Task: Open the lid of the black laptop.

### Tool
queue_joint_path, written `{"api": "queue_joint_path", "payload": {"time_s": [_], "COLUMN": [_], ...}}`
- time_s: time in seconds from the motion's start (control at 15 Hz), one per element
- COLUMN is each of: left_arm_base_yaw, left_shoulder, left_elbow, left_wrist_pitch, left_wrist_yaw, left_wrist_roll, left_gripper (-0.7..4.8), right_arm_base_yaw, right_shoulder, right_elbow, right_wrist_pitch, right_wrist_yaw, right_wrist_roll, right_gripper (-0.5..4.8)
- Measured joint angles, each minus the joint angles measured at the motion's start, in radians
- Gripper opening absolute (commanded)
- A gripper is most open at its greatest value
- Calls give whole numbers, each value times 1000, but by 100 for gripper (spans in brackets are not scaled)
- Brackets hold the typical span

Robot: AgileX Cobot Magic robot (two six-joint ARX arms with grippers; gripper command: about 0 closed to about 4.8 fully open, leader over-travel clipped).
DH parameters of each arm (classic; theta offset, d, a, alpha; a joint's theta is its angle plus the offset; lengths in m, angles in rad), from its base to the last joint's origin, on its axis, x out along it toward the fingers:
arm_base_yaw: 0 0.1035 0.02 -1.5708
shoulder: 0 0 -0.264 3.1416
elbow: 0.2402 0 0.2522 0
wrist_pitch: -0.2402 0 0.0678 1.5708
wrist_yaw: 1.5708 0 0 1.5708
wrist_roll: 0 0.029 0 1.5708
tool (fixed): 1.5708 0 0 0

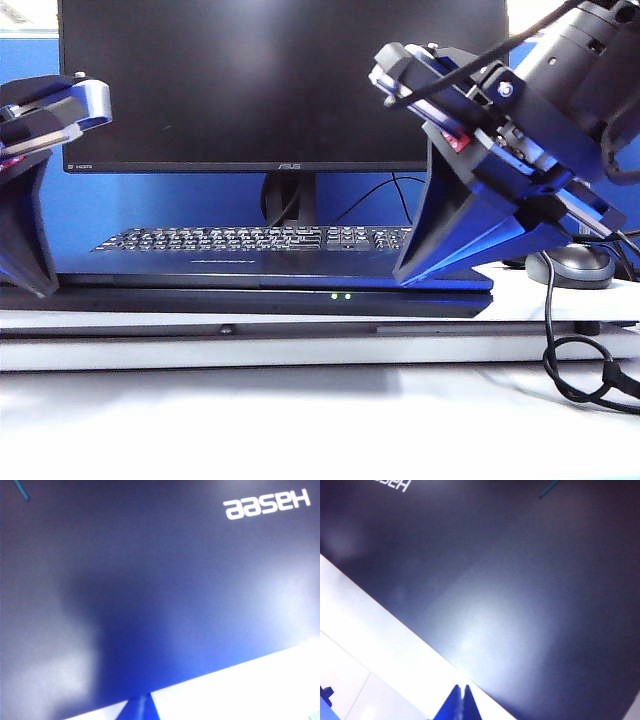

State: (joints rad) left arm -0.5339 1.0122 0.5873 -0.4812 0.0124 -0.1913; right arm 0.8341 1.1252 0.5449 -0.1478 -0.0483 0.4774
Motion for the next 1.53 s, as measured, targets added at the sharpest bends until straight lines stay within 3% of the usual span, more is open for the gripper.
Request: {"api": "queue_joint_path", "payload": {"time_s": [1.53], "left_arm_base_yaw": [0], "left_shoulder": [0], "left_elbow": [0], "left_wrist_pitch": [6], "left_wrist_yaw": [2], "left_wrist_roll": [1], "left_gripper": [-4], "right_arm_base_yaw": [-3], "right_shoulder": [24], "right_elbow": [-3], "right_wrist_pitch": [9], "right_wrist_yaw": [37], "right_wrist_roll": [-3], "right_gripper": [-1]}}
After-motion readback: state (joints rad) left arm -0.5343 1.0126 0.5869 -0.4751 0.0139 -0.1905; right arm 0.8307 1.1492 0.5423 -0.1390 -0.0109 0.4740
